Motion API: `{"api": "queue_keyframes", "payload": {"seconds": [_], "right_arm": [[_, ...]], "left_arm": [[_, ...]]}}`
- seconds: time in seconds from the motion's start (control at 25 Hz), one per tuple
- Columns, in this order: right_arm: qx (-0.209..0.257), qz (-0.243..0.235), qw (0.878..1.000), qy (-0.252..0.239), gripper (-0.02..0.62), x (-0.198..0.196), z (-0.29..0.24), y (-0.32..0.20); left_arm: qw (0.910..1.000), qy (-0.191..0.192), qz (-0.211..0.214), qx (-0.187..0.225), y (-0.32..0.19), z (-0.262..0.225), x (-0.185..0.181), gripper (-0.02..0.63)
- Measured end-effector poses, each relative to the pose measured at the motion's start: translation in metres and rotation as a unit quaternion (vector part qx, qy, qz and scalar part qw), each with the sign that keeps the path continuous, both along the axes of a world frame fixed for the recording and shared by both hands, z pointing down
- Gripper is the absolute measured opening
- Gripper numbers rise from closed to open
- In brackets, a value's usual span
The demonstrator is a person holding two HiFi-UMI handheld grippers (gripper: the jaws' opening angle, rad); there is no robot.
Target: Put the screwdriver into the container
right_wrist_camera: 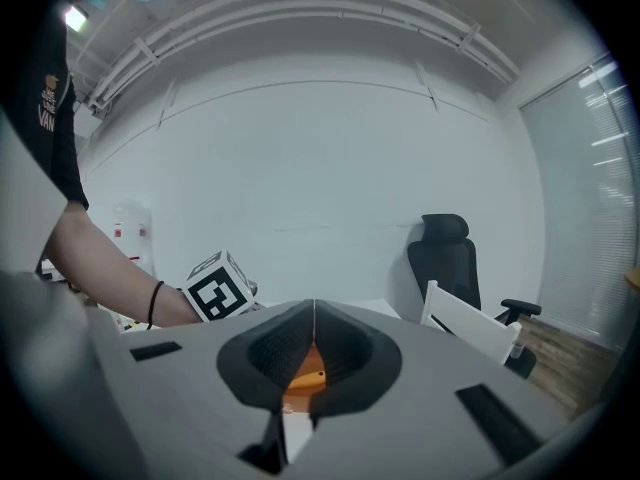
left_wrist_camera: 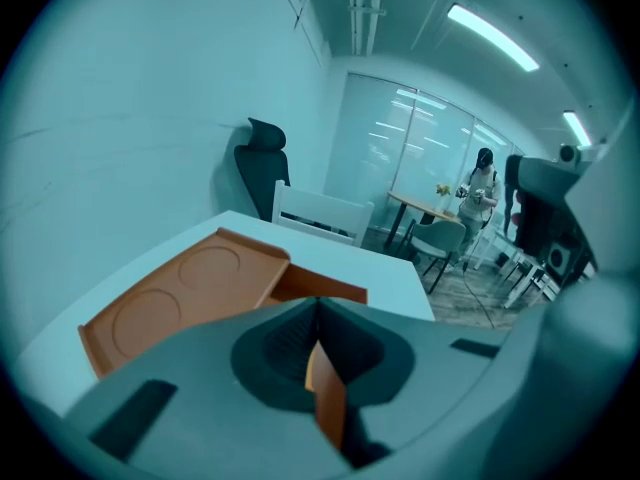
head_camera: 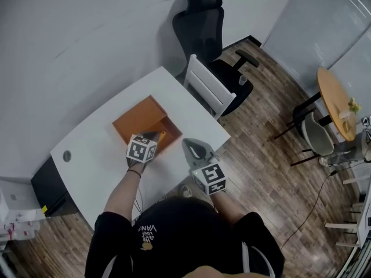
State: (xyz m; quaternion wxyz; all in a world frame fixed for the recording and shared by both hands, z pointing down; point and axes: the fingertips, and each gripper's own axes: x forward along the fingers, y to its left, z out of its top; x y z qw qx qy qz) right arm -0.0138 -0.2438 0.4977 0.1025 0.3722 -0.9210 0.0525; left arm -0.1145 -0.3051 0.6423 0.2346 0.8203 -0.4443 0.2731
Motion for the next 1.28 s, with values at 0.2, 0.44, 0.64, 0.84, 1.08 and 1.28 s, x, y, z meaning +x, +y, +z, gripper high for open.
{"api": "queue_keyframes", "payload": {"seconds": [0.2,0.44,0.64,0.84,1.08,1.28], "right_arm": [[0.004,-0.004,1.000,0.000,0.012,-0.001,-0.002,0.001],[0.005,-0.013,1.000,-0.001,0.012,-0.006,-0.005,0.000],[0.007,-0.015,1.000,0.001,0.012,-0.007,-0.005,-0.002],[0.013,-0.027,1.000,-0.003,0.012,-0.014,-0.011,-0.003],[0.015,-0.038,0.999,-0.008,0.012,-0.017,-0.015,-0.002],[0.020,-0.045,0.999,-0.007,0.012,-0.020,-0.018,-0.002]], "left_arm": [[0.9985,0.019,-0.005,0.051,0.002,-0.029,0.002,0.017],[0.9937,0.045,-0.013,0.102,0.008,-0.063,0.002,0.017],[0.9870,0.055,-0.017,0.150,0.019,-0.093,0.003,0.017],[0.9808,0.066,-0.023,0.182,0.029,-0.118,-0.001,0.017],[0.9722,0.070,-0.026,0.222,0.044,-0.148,-0.005,0.017],[0.9663,0.058,-0.037,0.248,0.057,-0.162,-0.011,0.017]]}}
